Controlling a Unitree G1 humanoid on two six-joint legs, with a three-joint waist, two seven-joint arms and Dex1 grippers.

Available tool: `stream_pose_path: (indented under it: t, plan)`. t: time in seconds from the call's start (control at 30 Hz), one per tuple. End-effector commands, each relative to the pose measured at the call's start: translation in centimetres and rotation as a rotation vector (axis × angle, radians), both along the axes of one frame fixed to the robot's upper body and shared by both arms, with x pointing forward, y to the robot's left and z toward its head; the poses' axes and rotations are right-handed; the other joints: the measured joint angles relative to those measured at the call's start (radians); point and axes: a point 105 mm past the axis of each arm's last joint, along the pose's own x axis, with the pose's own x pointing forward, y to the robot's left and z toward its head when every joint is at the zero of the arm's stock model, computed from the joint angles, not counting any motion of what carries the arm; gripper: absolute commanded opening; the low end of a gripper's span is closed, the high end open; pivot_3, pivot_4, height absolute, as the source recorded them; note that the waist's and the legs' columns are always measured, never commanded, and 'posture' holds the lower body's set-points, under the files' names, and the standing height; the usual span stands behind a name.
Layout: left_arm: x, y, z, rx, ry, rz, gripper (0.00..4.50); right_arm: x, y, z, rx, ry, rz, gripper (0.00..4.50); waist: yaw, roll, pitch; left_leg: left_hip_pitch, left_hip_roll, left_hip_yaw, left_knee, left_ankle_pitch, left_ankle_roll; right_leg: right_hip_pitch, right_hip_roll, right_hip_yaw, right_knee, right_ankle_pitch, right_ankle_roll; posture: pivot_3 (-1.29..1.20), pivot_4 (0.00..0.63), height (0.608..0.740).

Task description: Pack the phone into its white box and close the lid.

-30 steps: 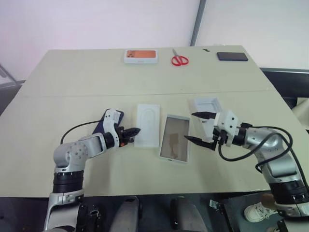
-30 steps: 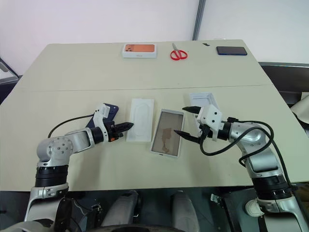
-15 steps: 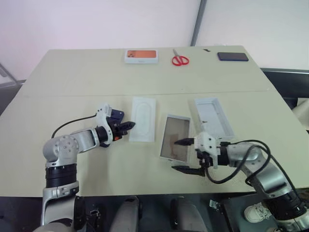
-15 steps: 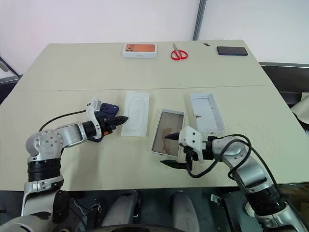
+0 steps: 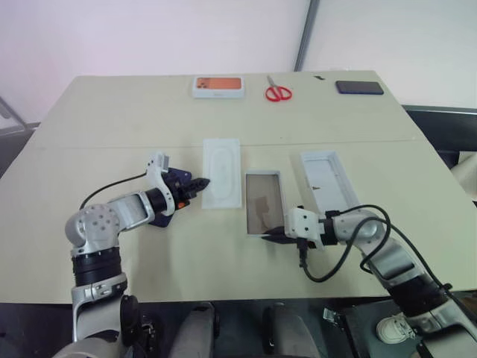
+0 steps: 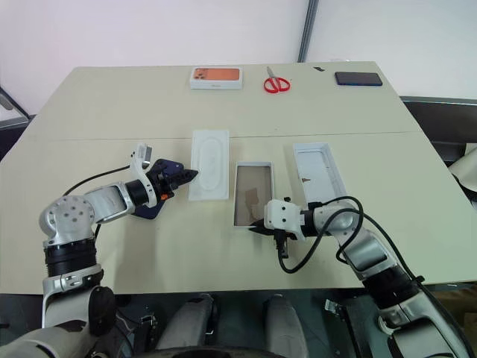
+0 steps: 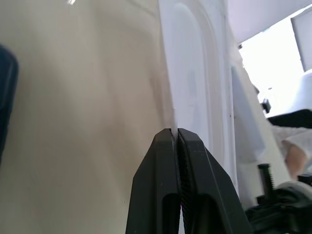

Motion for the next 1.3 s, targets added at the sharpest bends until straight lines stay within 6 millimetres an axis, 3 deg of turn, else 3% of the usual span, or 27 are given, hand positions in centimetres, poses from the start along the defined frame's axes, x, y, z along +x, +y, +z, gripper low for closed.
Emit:
stream_pose_path:
  t: [0.03,0.13,0.17,0.27,0.4,0.43,0.53,0.67,0.77,0.93,1.27,1.3]
  plan:
    - [0.3,-0.1,2.0,-0.057,-0.043,-0.002,0.0,1.3,0.5,0.6,-0.016,-0.066,0.017,0.01,0.0,0.0,0.0,0.0,0.0,0.0,0.0,0.0,0.0,0.0,0.0,0.0,0.0,0.0,0.0,0.0,0.15,0.74]
    - [0.4,-0.6,2.1,-0.043,-0.044,-0.016,0.0,2.0,1.2,0.9,0.008,-0.081,0.017,0.01,-0.001,0.0,0.0,0.0,-0.001,0.0,0.0,0.0,-0.001,0.0,0.0,0.0,0.0,0.0,0.0,0.0,0.15,0.74]
    - [0.3,-1.0,2.0,-0.045,-0.038,-0.021,0.0,2.0,1.4,1.1,0.024,-0.061,0.017,0.29,-0.001,0.0,0.0,0.0,-0.001,0.0,0.0,0.001,-0.001,0.0,0.0,0.0,0.0,0.0,0.0,0.0,0.15,0.74]
    - [0.0,-2.2,1.4,-0.044,-0.024,-0.043,0.0,2.0,1.7,1.5,0.066,-0.028,0.014,1.37,0.0,0.0,0.0,0.0,0.0,0.0,0.0,0.001,-0.001,0.0,0.0,0.0,0.0,0.0,0.0,0.0,0.15,0.74]
    - [-0.2,-3.7,0.3,-0.03,-0.01,-0.052,0.0,2.3,1.5,3.3,0.122,-0.079,-0.003,3.46,0.001,0.0,0.0,0.0,-0.001,0.0,0.0,0.001,-0.002,0.0,0.0,0.0,0.0,0.0,0.0,0.0,0.15,0.74]
    - [-0.4,-4.2,0.2,-0.026,-0.013,-0.065,0.0,2.2,1.1,3.7,0.126,-0.073,-0.005,3.78,0.002,0.0,0.0,0.0,-0.001,0.0,0.0,0.001,-0.002,0.0,0.0,0.0,0.0,0.0,0.0,0.0,0.15,0.74]
    - [-0.7,-5.2,-0.3,-0.013,-0.004,-0.078,0.0,2.3,-0.7,4.5,0.127,-0.074,-0.051,3.78,0.002,0.0,0.0,0.0,-0.001,0.0,0.0,0.001,-0.002,0.0,0.0,0.0,0.0,0.0,0.001,0.0,0.15,0.74]
    - [-0.6,-5.9,-0.7,-0.004,-0.002,-0.075,0.0,2.2,-4.7,4.0,0.079,-0.067,-0.138,3.78,0.003,0.0,0.0,0.0,-0.002,0.001,0.0,0.001,-0.002,0.001,0.0,0.0,0.0,0.0,0.001,0.0,0.15,0.74]
    - [-0.1,-6.1,-1.2,0.017,0.006,-0.049,0.0,2.4,-6.2,3.8,0.076,-0.075,-0.197,3.78,0.001,0.0,0.0,0.0,-0.002,0.001,0.0,0.001,-0.002,0.001,0.0,0.0,0.0,0.0,0.001,0.0,0.15,0.74]
    - [0.5,-6.5,-1.5,0.023,0.024,-0.026,0.0,2.6,-6.0,4.1,0.098,-0.094,-0.216,3.78,-0.001,0.0,0.0,0.0,-0.001,0.001,0.0,0.001,-0.002,0.0,0.001,0.001,0.0,0.0,0.001,0.0,0.15,0.74]
    - [-0.8,-7.8,-2.0,0.029,0.053,-0.107,0.0,3.4,-5.2,4.4,0.126,-0.139,-0.223,3.78,0.002,0.0,0.0,0.0,-0.001,0.001,0.0,0.001,-0.002,0.0,0.0,0.001,0.0,0.0,0.001,0.0,0.15,0.74]
    - [-0.9,-7.8,-2.0,0.017,0.061,-0.109,0.31,3.5,-5.1,4.5,0.128,-0.147,-0.223,3.86,0.002,0.0,0.0,0.0,-0.001,0.001,0.0,0.001,-0.002,0.0,0.0,0.0,0.0,0.0,0.001,0.0,0.15,0.74]
